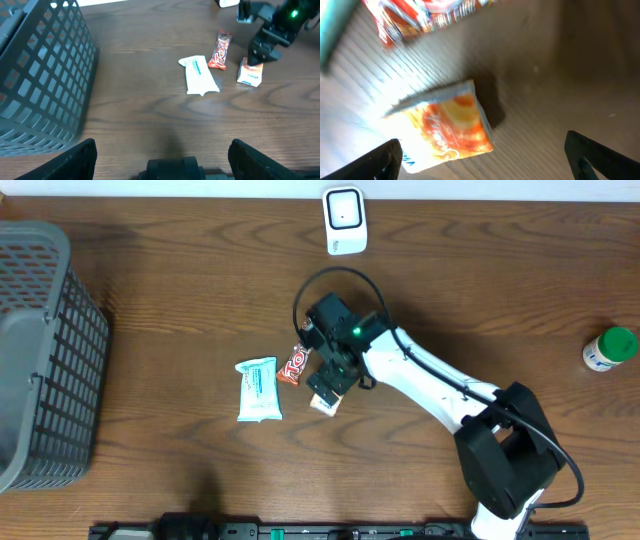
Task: Scan the item barcode
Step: 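Lower the right gripper onto the orange tissue pack and grasp it, then lift the tissue pack and turn it toward the scanner, then hold the tissue pack in front of the white scanner, then carry the tissue pack right and set it beside the jar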
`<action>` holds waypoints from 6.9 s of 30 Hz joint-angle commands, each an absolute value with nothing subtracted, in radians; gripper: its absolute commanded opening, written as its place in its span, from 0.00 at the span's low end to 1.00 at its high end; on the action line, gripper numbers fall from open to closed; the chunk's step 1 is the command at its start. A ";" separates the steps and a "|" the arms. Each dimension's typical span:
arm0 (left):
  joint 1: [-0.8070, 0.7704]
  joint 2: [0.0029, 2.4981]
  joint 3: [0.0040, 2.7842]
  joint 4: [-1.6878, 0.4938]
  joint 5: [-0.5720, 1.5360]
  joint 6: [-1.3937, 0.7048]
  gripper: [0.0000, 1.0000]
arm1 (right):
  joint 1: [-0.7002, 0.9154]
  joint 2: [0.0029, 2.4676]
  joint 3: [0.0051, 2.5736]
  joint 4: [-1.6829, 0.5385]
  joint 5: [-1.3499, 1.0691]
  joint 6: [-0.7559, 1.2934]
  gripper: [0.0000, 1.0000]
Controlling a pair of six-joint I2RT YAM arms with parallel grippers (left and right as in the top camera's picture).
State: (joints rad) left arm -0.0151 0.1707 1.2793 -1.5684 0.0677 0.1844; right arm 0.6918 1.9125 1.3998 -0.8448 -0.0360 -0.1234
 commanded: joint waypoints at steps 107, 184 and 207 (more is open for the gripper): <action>-0.019 0.169 1.280 -1.570 0.059 0.194 0.84 | 0.486 2.020 1.604 -1.182 -0.418 0.601 0.51; -0.019 0.169 1.280 -1.570 0.059 0.194 0.84 | 0.287 1.946 1.999 -0.745 0.378 -0.042 0.42; -0.019 0.169 1.280 -1.571 0.059 0.194 0.84 | -0.369 2.102 1.663 -0.818 0.245 0.148 0.53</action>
State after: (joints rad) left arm -0.0151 0.1707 1.2781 -1.5688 0.0677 0.1844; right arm -0.3477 2.0781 1.6989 -0.8345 0.2600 0.1226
